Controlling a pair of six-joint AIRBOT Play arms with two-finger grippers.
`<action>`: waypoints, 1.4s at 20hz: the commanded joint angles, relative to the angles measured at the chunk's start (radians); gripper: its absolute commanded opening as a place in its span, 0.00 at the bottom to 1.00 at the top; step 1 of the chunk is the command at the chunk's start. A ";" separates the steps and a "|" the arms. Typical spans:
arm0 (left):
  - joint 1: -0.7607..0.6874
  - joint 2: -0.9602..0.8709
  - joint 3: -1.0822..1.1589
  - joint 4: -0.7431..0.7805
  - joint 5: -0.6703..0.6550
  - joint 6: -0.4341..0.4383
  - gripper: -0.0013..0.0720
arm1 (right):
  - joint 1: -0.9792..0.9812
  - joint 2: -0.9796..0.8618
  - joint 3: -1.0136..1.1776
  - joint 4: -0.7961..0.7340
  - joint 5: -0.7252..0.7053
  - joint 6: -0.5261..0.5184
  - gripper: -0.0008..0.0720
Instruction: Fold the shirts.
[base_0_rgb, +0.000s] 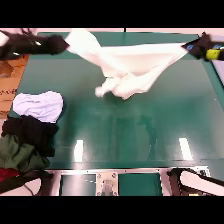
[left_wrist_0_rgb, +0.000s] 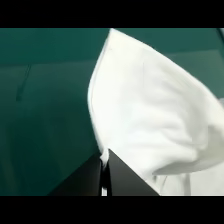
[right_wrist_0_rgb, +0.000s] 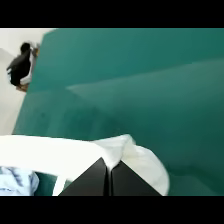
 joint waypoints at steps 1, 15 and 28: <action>0.005 0.198 0.030 -0.016 -0.018 -0.008 0.05 | -0.019 0.198 0.005 0.051 0.033 -0.017 0.03; 0.006 0.355 0.227 0.163 -0.099 0.087 0.05 | -0.018 0.286 0.186 0.019 -0.076 0.093 0.03; 0.006 -0.242 -0.303 0.010 -0.040 0.306 0.05 | 0.131 -0.539 0.186 0.021 -0.083 -0.024 0.03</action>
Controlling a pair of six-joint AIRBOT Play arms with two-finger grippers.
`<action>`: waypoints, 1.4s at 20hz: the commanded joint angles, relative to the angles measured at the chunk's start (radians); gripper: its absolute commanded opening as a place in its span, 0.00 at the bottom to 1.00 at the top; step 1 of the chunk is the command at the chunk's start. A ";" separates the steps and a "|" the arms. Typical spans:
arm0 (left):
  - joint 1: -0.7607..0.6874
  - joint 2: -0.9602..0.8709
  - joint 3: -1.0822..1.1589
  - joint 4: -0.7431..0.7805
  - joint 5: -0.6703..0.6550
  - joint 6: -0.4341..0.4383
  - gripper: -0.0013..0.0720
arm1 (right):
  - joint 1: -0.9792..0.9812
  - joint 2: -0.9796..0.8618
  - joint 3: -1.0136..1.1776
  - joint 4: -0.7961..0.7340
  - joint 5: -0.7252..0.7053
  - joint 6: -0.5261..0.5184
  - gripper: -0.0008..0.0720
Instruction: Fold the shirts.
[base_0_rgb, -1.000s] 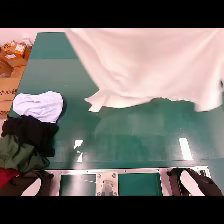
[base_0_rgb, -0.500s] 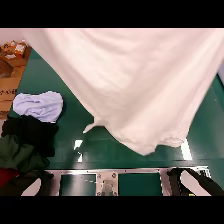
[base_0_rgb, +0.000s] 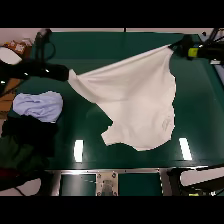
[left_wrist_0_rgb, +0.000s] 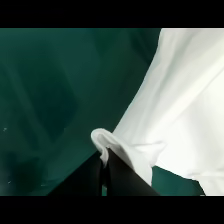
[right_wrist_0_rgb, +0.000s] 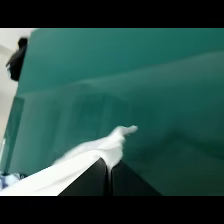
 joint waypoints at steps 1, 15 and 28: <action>0.001 -0.166 -0.064 -0.037 0.075 0.053 0.05 | 0.040 -0.150 0.001 0.001 -0.006 -0.023 0.03; 0.184 -0.213 0.014 0.031 -0.068 0.039 0.70 | -0.245 0.329 -0.476 -0.424 0.249 0.301 0.03; 0.184 -0.213 0.015 0.026 -0.186 0.053 0.70 | 0.083 0.911 -1.536 -0.228 0.136 0.564 0.66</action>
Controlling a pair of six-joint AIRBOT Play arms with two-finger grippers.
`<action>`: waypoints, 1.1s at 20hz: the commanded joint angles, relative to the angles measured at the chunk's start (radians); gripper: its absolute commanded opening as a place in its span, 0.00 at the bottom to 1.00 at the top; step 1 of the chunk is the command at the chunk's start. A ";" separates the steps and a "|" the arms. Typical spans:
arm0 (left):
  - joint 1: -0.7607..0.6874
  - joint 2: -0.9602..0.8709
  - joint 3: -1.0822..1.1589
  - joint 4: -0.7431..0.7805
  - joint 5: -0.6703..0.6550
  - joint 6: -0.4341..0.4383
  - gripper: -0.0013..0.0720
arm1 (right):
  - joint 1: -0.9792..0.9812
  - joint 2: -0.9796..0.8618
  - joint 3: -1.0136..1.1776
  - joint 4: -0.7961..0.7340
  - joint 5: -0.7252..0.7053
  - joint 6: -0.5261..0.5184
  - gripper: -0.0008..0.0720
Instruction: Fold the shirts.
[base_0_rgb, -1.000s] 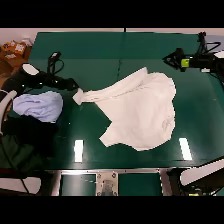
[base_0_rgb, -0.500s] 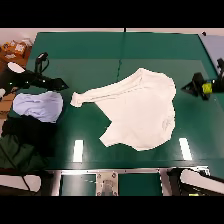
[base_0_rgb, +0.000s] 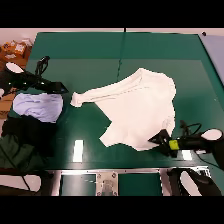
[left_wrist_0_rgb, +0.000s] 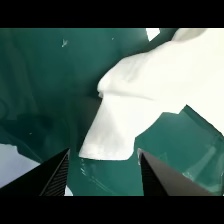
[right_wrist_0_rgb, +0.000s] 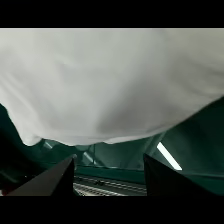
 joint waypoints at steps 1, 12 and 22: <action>0.000 -0.001 0.001 0.000 -0.019 0.002 0.70 | 0.140 0.025 -0.105 0.049 -0.111 0.057 0.66; 0.000 -0.001 0.001 -0.002 -0.072 -0.027 0.70 | -0.008 -0.130 0.174 -0.040 -0.423 -0.216 0.03; -0.134 -0.001 -0.238 -0.042 0.010 -0.053 0.70 | -0.267 -0.459 0.566 -0.138 -0.226 -0.318 0.03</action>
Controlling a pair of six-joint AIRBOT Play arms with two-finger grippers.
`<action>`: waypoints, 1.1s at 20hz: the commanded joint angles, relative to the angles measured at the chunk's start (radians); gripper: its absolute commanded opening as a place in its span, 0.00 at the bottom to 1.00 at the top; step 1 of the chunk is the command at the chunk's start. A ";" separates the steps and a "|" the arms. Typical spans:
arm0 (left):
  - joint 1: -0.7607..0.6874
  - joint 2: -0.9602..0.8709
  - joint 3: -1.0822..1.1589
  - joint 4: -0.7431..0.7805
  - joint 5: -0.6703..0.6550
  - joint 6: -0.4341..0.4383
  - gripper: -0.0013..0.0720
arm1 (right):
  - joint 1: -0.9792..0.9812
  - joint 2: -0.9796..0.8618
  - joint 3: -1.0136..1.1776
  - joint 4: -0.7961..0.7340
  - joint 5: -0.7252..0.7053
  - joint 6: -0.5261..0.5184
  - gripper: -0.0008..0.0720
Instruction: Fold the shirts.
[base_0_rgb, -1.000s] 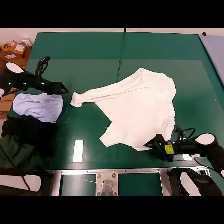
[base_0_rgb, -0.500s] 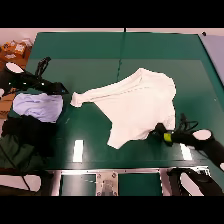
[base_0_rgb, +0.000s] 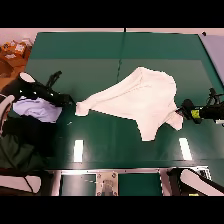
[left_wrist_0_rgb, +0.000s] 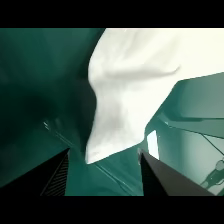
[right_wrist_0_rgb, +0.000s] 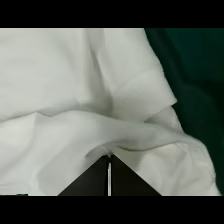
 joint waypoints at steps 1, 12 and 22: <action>-0.073 -0.001 -0.088 -0.027 0.059 -0.005 0.70 | -0.021 -0.064 0.048 -0.006 0.026 -0.043 0.03; -0.138 0.014 -0.001 -0.042 0.035 -0.022 0.05 | -0.021 -0.064 0.067 0.035 0.052 -0.052 0.03; -0.047 0.472 0.683 0.012 0.099 -0.074 0.05 | -0.031 0.114 0.941 0.038 0.293 0.122 0.03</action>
